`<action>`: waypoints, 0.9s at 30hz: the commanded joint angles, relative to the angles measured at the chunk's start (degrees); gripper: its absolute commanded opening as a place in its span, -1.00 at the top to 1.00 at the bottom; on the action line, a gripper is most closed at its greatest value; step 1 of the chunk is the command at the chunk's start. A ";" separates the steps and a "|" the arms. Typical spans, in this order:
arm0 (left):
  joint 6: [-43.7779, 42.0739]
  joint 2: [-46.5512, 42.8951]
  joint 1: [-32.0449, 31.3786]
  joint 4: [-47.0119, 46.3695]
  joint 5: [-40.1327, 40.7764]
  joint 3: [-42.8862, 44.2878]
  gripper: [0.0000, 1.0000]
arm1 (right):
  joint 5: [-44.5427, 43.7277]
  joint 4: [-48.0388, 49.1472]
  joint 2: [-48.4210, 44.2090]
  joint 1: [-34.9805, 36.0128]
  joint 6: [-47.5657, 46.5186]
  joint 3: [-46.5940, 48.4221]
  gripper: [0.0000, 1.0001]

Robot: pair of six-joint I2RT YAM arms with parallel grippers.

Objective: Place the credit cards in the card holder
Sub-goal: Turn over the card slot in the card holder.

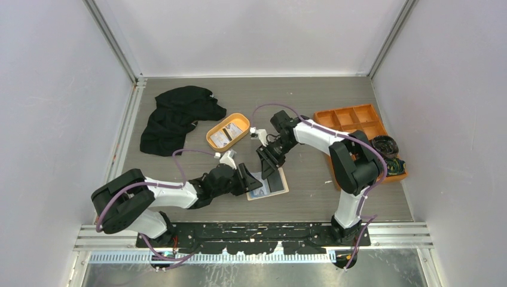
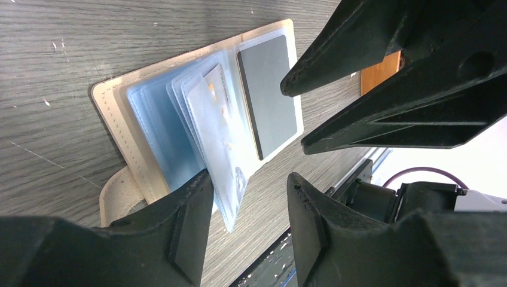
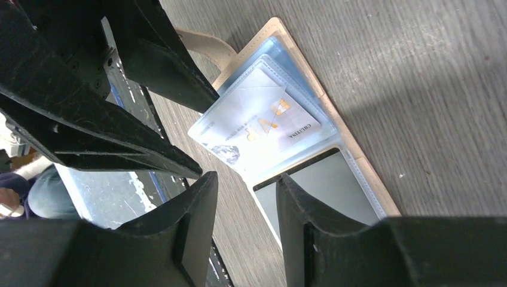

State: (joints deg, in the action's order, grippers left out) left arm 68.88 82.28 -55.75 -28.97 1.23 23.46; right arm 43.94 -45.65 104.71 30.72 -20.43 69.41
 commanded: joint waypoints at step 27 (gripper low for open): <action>-5.20 6.40 -0.05 -8.91 -5.00 5.05 -0.10 | 12.40 15.65 -6.36 -8.28 19.75 -7.50 -0.24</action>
State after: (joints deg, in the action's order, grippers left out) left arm 65.76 90.41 -55.75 -36.38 -3.31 26.65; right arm 54.83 -34.17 100.64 22.98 -5.23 62.65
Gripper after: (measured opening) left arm 0.544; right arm 0.617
